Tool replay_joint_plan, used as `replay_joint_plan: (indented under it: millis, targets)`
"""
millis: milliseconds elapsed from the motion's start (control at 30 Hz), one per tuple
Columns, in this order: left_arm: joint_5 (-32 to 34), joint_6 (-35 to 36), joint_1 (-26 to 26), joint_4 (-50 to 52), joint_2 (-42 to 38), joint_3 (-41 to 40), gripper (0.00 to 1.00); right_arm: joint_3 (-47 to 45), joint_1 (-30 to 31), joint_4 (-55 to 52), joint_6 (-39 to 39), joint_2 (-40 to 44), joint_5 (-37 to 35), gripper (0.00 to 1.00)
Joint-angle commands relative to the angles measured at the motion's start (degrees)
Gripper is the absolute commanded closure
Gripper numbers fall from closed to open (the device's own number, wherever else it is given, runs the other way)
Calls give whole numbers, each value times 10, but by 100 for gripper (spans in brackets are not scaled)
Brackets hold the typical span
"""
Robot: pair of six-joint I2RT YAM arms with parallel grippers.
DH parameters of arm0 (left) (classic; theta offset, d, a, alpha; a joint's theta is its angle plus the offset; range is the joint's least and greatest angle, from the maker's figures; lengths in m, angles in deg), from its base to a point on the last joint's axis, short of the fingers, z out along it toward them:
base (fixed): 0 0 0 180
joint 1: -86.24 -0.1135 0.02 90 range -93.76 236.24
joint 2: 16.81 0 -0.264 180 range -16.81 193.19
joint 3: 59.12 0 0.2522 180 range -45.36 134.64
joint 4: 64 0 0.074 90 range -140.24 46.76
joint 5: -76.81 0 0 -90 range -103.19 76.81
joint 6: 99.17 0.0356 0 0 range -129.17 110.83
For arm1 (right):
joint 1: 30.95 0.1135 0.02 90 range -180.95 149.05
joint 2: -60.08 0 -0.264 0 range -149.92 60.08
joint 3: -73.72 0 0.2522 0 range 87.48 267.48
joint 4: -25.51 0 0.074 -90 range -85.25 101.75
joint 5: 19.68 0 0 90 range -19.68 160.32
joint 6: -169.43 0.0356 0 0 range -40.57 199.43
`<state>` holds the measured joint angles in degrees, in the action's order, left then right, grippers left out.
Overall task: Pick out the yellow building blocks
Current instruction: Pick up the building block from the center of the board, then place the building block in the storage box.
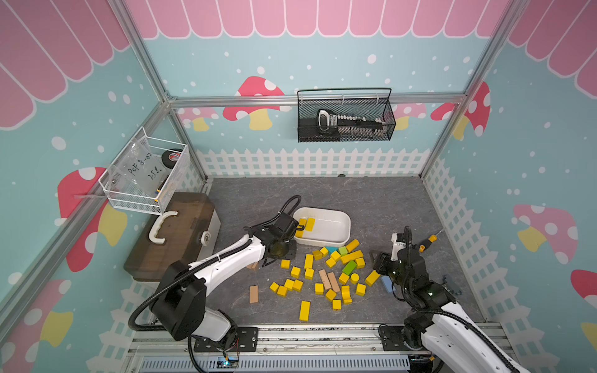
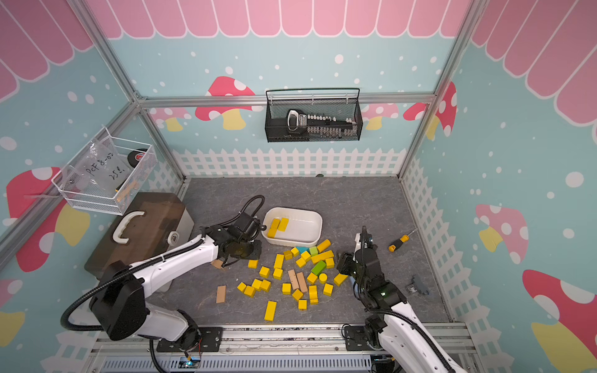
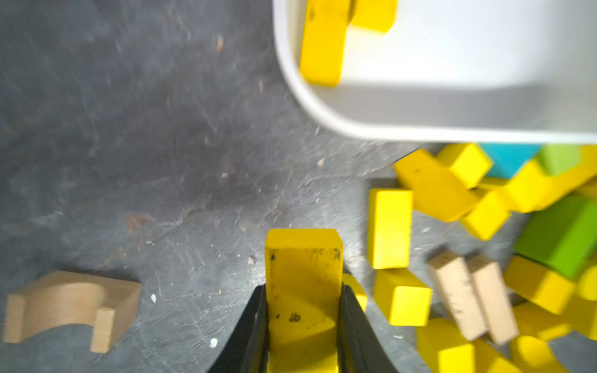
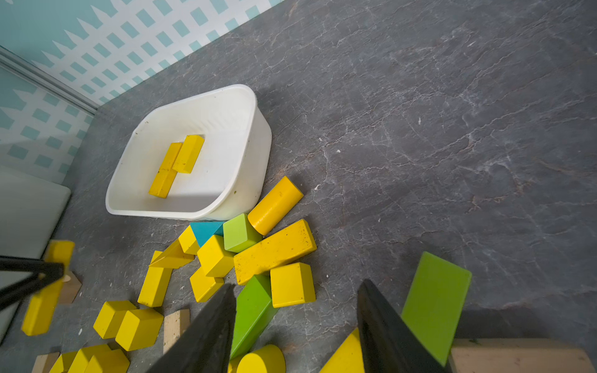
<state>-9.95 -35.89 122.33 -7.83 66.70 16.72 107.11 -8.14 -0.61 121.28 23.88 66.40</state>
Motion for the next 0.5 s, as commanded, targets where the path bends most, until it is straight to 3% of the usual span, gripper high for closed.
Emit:
replay_joint_plan:
  millis: [0, 133, 467]
  targets:
    - [9, 31, 1, 47, -19, 70, 76, -1, -3, 8, 0, -12, 7, 40]
    - [-9, 61, 2, 71, 28, 175, 75, 4, -3, 9, -2, -26, 9, 40]
    - [-63, 111, 9, 140, 258, 457, 75, -11, -5, -6, 15, 17, -11, 39]
